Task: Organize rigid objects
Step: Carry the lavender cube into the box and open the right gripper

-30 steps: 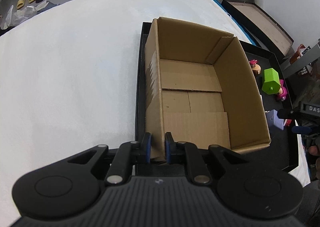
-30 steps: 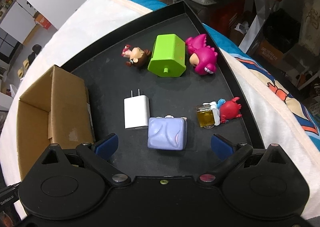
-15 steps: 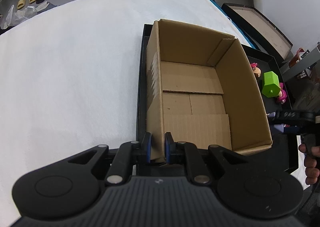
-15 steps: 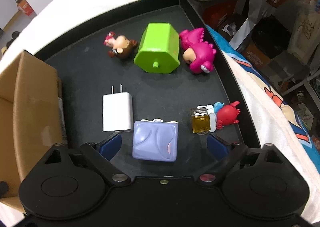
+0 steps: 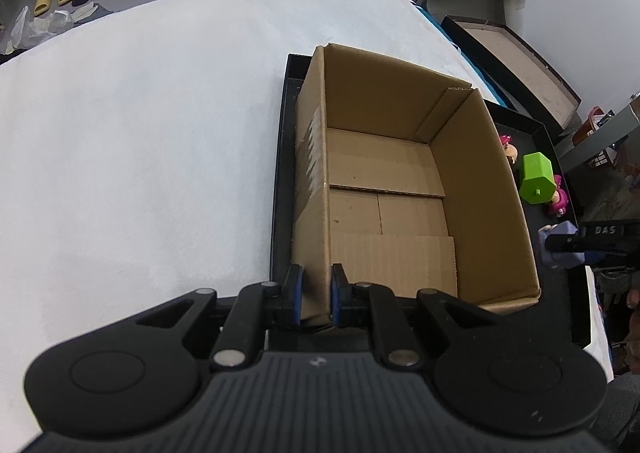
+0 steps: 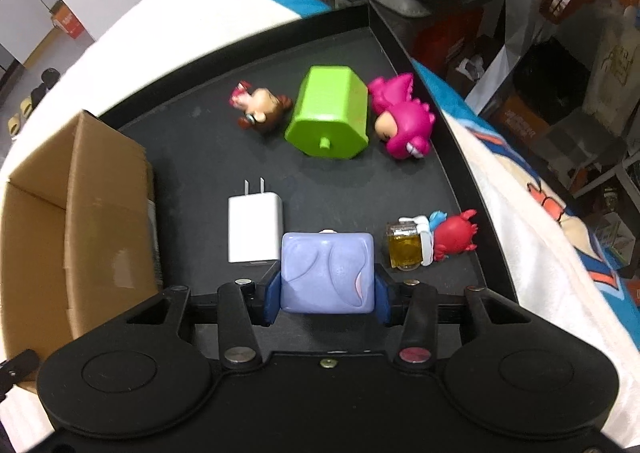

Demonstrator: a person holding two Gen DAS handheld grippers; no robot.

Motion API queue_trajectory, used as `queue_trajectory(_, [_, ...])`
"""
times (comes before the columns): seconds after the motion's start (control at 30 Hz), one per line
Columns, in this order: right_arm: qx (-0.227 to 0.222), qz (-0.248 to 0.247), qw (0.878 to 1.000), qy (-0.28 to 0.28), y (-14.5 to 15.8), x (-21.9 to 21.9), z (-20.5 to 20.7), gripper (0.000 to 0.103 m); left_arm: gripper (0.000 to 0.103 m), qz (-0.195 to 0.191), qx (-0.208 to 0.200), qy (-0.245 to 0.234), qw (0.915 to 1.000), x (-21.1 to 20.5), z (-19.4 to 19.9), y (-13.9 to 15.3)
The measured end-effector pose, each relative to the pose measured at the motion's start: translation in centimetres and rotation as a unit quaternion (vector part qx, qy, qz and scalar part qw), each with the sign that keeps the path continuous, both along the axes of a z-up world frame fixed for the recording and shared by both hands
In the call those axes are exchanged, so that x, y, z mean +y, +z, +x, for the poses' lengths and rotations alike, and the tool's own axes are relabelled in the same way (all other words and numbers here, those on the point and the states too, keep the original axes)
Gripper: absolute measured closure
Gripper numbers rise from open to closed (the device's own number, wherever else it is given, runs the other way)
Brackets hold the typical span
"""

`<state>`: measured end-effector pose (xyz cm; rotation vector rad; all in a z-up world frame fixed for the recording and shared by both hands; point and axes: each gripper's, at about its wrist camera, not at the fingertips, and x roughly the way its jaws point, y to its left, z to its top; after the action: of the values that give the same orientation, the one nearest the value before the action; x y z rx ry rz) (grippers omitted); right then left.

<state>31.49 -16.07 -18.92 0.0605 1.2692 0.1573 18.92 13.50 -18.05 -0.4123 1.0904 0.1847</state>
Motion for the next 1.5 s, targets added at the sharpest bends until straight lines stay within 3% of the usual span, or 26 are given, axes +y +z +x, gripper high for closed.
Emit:
queue_trajectory(0.77, [-0.093, 0.026, 0.993, 0.075, 9.3, 4.5, -1.3, 0.060, 0.089, -0.018, -0.008, -0.001, 0.9998, 0.6, -0.4, -0.1])
queue_trajectory(1.1, [-0.106, 0.047, 0.987, 0.112, 10.9, 7.4, -1.6, 0.059, 0.088, -0.024, -0.012, 0.000, 0.9996, 0.8, -0.4, -0.1])
queue_trajectory(1.5, [-0.113, 0.037, 0.978, 0.171, 11.4, 12.3, -1.9, 0.059, 0.088, -0.031, -0.021, 0.001, 0.9993, 1.2, -0.8, -0.1])
